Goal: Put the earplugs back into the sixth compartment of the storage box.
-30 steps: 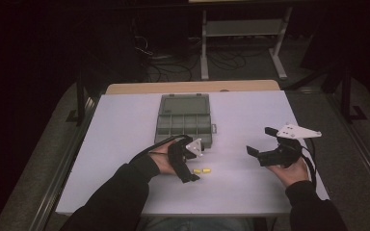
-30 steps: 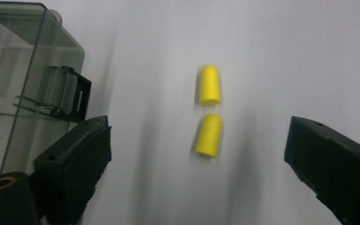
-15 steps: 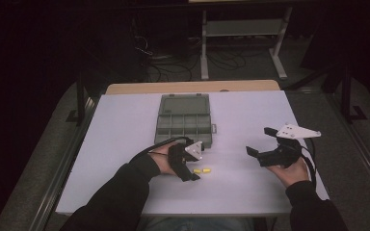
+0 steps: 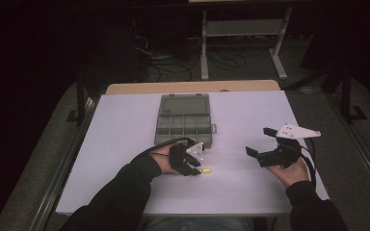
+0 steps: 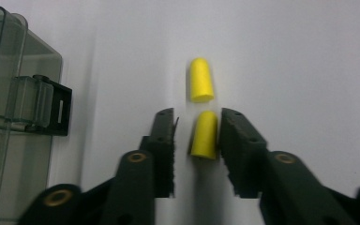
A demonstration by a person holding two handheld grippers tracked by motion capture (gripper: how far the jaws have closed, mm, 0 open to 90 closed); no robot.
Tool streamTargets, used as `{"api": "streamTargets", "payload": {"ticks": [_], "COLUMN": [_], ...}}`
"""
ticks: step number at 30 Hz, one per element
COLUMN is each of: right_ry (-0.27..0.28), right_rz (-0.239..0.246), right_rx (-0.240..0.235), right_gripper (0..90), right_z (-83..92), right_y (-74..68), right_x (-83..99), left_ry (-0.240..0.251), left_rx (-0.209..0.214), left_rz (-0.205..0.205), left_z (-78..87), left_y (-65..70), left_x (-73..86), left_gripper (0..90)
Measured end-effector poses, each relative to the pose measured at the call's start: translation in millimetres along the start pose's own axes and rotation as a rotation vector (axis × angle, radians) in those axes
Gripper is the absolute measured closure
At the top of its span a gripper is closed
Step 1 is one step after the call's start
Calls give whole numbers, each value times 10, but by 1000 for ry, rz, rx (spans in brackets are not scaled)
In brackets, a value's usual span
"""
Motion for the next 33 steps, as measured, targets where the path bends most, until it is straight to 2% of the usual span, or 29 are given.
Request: {"api": "streamTargets", "payload": {"ticks": [2, 4, 9, 17, 20, 21, 28, 33], "right_ry": [1, -2, -11, -17, -19, -19, -9, -11], "right_rz": [-1, -1, 0, 1, 1, 1, 1, 2], "right_rx": [-1, -1, 0, 2, 2, 2, 5, 3], "right_gripper": [0, 0, 0, 0, 0, 0, 0, 0], "right_z": [2, 0, -11, -10, -13, -13, -6, -7], "right_y": [0, 0, -1, 0, -5, -5, 3, -1], "right_x": [-1, 3, 14, 20, 22, 22, 11, 13], "left_ry": [0, 4, 13, 47, 66, 66, 95, 115], "left_rx": [10, 26, 29, -7, -32, -32, -79, -98], "left_rz": [7, 27, 35, 51, 84, 84, 114, 129], "left_z": [-2, 5, 42, 244, 395, 395, 668, 781], "left_y": [5, 8, 5, -33, -100, -100, -243, -303], "left_x": [-3, -10, -34, -70, -82, -82, -94, -119], "left_gripper": [788, 795, 798, 798, 797, 797, 798, 798]}}
Point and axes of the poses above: each handheld gripper's, and its own axes: z roughly backward along the jaws, x roughly out of its underside, y roughly to its right, the point moved 8 cm from there along -z, roughly forward along the jaws, and after that the axes turned 1 degree about y, right-handed, at the moved point
